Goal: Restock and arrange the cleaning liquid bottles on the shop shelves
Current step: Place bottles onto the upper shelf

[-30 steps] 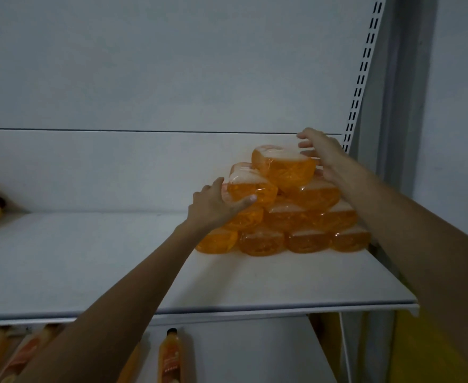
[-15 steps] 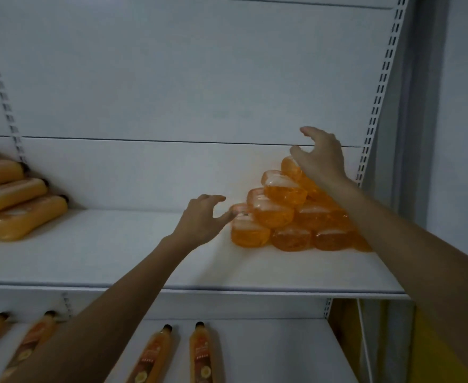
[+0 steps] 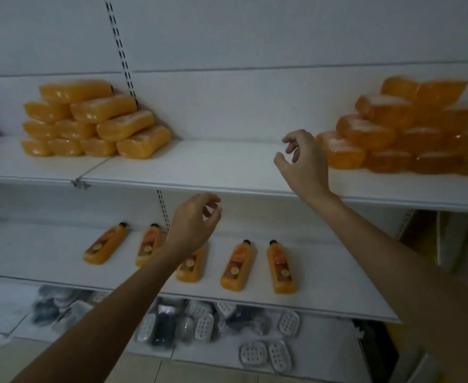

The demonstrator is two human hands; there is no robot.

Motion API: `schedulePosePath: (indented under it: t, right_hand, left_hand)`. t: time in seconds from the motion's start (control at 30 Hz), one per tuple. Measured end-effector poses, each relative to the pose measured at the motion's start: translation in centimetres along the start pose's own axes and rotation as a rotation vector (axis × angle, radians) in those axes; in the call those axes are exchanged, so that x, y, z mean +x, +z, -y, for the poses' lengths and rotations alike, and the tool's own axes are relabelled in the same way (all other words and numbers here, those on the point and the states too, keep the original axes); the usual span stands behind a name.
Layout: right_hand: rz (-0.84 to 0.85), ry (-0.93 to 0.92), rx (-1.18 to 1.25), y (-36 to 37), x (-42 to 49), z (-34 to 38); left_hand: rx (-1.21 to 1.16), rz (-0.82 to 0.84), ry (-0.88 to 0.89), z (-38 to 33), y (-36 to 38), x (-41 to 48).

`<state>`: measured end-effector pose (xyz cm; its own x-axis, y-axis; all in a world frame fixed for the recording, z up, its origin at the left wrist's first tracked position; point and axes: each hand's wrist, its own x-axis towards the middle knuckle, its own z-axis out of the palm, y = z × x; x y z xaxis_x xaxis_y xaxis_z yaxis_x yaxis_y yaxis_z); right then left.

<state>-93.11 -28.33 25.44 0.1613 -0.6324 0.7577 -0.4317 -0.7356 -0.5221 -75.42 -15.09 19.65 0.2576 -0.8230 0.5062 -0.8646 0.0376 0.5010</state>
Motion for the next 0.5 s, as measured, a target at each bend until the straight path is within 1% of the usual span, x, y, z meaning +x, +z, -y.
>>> schedulePosePath:
  t: [0.07, 0.17, 0.23, 0.33, 0.4, 0.5]
  right_hand:
    - [-0.001, 0.017, 0.042, 1.3, -4.3, 0.2]
    - [0.126, 0.088, 0.003, 2.9, -10.9, -1.1]
    - [0.255, 0.221, -0.047, 3.8, -14.5, -3.1]
    - [0.393, 0.494, -0.079, 4.9, -17.9, -7.2]
    - [0.449, 0.657, -0.107, 5.6, -19.4, -10.1]
    - [0.494, 0.803, -0.154, 7.1, -21.1, -13.6]
  left_hand:
    - [-0.011, 0.042, -0.013, 1.7, 1.2, -2.6]
    - [-0.045, 0.123, -0.073, 4.1, 3.8, -5.7]
    - [-0.084, 0.189, -0.147, 5.5, 5.7, -7.2]
    - [-0.119, 0.253, -0.258, 7.8, 8.3, -9.1]
    - [-0.125, 0.291, -0.337, 9.4, 10.0, -10.3]
    - [-0.123, 0.355, -0.458, 11.7, 12.3, -10.8]
